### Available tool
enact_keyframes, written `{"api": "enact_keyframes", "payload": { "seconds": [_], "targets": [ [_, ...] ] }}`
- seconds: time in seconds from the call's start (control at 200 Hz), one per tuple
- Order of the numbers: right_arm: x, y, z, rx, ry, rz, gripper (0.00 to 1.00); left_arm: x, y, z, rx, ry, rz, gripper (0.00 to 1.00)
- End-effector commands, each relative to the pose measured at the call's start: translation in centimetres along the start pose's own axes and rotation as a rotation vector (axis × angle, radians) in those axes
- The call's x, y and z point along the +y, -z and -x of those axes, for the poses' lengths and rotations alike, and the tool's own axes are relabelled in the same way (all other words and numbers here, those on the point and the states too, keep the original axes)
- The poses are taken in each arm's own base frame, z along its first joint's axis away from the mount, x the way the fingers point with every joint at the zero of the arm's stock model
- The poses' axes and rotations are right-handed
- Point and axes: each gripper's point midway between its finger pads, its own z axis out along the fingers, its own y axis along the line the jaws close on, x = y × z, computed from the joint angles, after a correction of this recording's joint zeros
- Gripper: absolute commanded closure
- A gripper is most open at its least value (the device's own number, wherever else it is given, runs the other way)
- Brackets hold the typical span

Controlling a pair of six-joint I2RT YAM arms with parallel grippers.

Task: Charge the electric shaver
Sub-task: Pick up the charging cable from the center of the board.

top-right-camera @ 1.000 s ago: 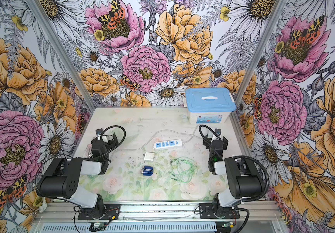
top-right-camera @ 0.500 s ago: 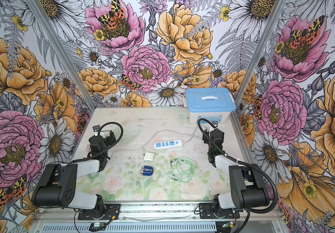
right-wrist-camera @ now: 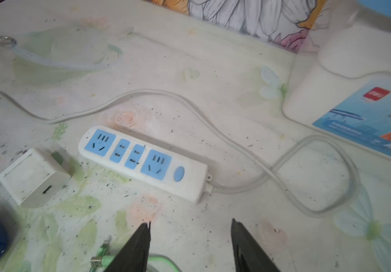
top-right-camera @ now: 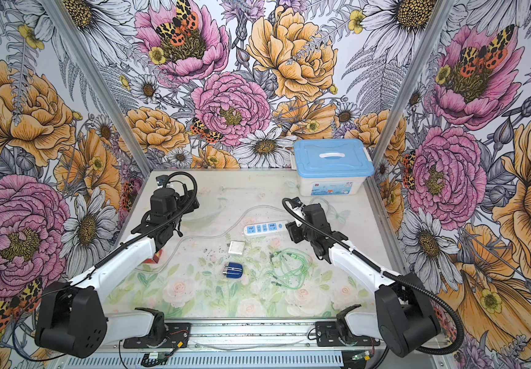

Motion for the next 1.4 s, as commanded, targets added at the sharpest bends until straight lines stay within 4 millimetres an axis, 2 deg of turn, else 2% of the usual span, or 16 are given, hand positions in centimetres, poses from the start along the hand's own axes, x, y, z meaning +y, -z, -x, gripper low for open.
{"api": "enact_keyframes", "payload": {
  "seconds": [0.0,0.095,0.195,0.39,0.57,1.071,1.396],
  "targets": [
    [3.4,-0.4,-2.0,0.132,0.022,0.113,0.44,-1.9,2.7,-0.1,0.126,-0.056,-0.119,0.11],
    [4.9,-1.2,-4.0,0.234,0.060,0.137,0.44,-2.9,4.0,0.3,0.151,-0.129,-0.204,0.11],
    [5.3,-2.0,-5.9,0.337,0.138,0.096,0.44,-3.0,4.7,0.1,0.144,-0.159,-0.237,0.10],
    [4.4,-2.1,-7.6,0.433,0.237,0.015,0.40,-3.0,4.7,-0.6,0.132,-0.166,-0.274,0.09],
    [4.0,-2.8,-8.9,0.496,0.278,-0.013,0.38,-2.9,4.5,-0.5,0.139,-0.152,-0.291,0.09],
    [4.6,-5.9,-6.6,0.497,0.386,0.004,0.40,-3.1,4.7,-0.6,0.140,-0.150,-0.310,0.09],
    [5.0,-7.1,-7.0,0.512,0.412,0.031,0.42,-3.1,4.8,-0.5,0.134,-0.154,-0.313,0.09]
  ]
}}
